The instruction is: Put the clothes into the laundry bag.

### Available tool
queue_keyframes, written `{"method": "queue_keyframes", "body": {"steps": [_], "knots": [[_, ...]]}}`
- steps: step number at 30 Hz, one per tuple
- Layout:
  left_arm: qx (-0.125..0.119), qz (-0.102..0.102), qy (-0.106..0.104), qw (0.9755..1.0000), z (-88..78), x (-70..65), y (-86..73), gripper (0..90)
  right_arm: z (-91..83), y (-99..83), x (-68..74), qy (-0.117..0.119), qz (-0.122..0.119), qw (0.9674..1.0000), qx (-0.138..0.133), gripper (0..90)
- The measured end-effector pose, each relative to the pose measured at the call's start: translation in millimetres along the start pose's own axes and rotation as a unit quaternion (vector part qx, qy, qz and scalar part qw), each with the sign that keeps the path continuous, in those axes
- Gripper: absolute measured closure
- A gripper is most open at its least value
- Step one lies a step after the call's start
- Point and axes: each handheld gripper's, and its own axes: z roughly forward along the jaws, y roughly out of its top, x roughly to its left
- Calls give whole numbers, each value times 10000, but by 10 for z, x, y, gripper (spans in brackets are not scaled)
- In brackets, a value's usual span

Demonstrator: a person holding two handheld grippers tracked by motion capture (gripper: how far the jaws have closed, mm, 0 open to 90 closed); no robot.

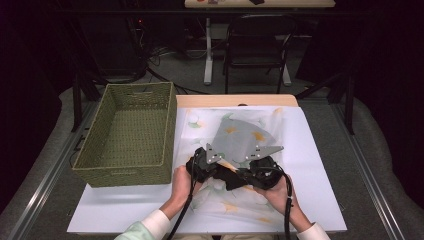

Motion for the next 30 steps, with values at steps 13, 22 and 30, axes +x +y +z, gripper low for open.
{"method": "queue_keyframes", "body": {"steps": [13,22,30], "knots": [[344,-106,-108,9993,84,106,-123,827,13,-5,-3,20,62,10000,17,886],[649,-318,-627,9954,-145,108,-180,574,-4,-14,-24,24,48,10000,14,886],[737,-407,-772,9935,-346,26,-212,361,3,-16,-25,33,71,10000,24,886]]}}
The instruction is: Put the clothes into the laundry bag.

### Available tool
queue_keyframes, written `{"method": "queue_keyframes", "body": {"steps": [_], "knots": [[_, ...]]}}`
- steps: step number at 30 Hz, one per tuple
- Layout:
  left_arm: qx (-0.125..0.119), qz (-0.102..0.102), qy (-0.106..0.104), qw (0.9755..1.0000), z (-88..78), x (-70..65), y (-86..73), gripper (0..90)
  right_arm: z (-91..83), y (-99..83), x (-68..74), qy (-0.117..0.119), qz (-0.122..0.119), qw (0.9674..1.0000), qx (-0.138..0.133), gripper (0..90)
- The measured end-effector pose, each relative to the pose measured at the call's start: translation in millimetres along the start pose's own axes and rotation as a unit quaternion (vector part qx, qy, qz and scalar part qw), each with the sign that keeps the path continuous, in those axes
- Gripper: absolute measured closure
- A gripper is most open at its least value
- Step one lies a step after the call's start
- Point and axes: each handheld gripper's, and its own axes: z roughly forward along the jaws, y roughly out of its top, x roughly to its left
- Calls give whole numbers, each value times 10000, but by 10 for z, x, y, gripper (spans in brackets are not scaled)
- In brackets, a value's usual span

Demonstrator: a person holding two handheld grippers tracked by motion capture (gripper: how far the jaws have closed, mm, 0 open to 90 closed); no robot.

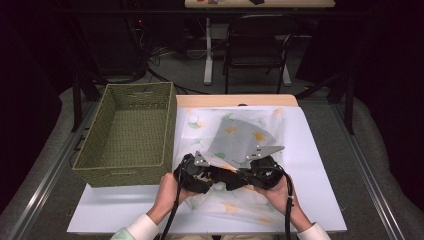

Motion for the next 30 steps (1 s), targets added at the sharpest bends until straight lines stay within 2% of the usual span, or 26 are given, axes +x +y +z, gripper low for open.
{"method": "queue_keyframes", "body": {"steps": [4,5,10,12,14,15,21,22,23,30], "knots": [[-40,91,-205,9997,20,-152,-9,246,12,-5,-14,-4,22,10000,25,885],[-51,126,-173,9998,46,-198,0,234,13,-6,-12,-16,29,10000,32,885],[-180,150,-196,9995,190,-378,95,226,23,-3,-3,-9,-7,10000,57,884],[-291,143,-140,9994,230,-427,136,238,24,-4,-3,-21,3,10000,63,884],[-432,87,-71,9990,271,-445,180,251,21,-6,-2,-25,27,10000,66,884],[-432,87,-71,9990,271,-445,180,277,21,-6,-2,-25,27,10000,66,884],[-432,87,-71,9990,271,-445,180,277,22,-8,-3,-23,38,10000,64,884],[-503,-48,122,9986,530,-307,270,277,22,-8,-3,-23,38,10000,64,884],[-487,-25,170,9987,524,-281,285,787,11,-7,5,-4,55,10000,7,887],[-480,-14,712,9963,493,-70,333,811,-23,13,-4,57,133,9998,-110,889]]}}
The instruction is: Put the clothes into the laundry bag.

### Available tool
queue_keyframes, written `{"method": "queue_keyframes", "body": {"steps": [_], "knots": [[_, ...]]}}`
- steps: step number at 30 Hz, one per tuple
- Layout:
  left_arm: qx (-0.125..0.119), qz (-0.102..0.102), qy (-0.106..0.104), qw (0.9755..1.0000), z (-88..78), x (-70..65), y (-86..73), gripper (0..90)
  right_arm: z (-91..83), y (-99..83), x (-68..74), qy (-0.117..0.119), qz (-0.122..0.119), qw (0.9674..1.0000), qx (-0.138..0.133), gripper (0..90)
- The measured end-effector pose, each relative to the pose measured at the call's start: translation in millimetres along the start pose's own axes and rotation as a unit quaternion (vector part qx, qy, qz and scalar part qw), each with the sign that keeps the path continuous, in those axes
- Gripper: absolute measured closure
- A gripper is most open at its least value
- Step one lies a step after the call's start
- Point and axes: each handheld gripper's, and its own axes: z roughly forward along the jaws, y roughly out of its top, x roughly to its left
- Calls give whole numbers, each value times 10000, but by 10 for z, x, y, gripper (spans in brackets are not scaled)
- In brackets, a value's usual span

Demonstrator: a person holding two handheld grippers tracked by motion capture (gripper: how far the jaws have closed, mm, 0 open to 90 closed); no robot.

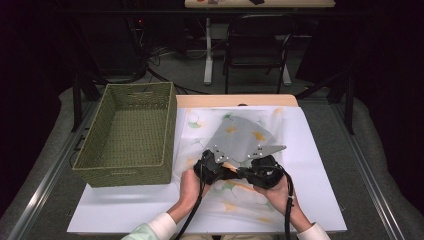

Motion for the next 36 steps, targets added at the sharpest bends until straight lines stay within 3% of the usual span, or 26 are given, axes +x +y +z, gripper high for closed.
{"method": "queue_keyframes", "body": {"steps": [3,8,14,20,28,33,36], "knots": [[43,-51,131,9999,23,77,-18,809,-1,5,4,-16,3,10000,-2,889],[197,-67,72,9998,27,106,-68,785,40,-20,-21,5,47,10000,87,888],[412,38,-155,9990,-112,84,-98,527,42,-28,-22,0,41,9999,134,887],[584,64,-335,9977,-277,90,-181,375,42,-32,-25,2,45,9999,161,886],[671,115,-424,9968,-629,26,-356,325,36,-35,-39,-12,30,9999,169,885],[841,197,-453,9952,-564,-99,-512,336,52,-39,-32,-18,23,9998,217,883],[909,199,-451,9946,-509,-111,-595,418,59,-47,-32,-40,-13,9997,236,884]]}}
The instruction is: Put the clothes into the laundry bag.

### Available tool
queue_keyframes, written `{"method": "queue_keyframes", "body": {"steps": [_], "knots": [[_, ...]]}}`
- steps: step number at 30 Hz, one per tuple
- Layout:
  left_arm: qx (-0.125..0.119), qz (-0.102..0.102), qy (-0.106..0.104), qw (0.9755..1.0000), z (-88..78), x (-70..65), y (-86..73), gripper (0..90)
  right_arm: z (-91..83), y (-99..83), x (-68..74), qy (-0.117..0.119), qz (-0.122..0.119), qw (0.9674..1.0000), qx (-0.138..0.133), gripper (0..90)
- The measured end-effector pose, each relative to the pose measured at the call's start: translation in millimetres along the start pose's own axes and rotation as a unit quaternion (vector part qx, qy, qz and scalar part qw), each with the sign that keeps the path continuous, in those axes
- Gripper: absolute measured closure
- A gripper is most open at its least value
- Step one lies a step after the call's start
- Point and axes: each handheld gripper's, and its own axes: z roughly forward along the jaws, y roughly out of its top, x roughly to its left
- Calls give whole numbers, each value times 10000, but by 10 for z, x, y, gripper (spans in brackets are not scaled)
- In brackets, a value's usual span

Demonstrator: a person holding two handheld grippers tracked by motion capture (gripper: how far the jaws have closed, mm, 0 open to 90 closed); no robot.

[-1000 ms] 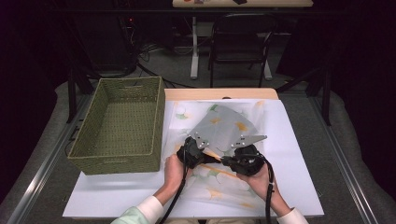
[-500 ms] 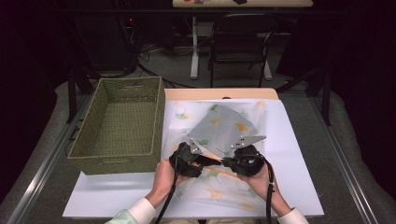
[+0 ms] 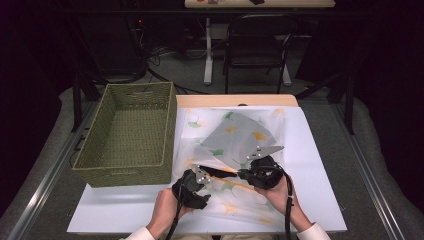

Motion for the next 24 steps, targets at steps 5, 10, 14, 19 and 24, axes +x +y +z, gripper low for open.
{"method": "queue_keyframes", "body": {"steps": [5,10,14,19,24], "knots": [[-13,12,-161,9999,14,12,-135,759,-32,-14,-11,-5,-1,10000,-20,883],[-18,-96,-281,9996,-57,43,-268,881,-64,-23,-16,-11,-5,10000,-31,883],[-44,-133,-363,9992,-152,57,-368,881,-74,-39,-17,13,-14,10000,-8,883],[-46,-210,-410,9989,-242,58,-473,879,-82,-100,-17,0,-23,9999,103,883],[4,-272,-534,9982,-284,75,-543,873,-131,-168,-40,-33,19,9999,164,883]]}}
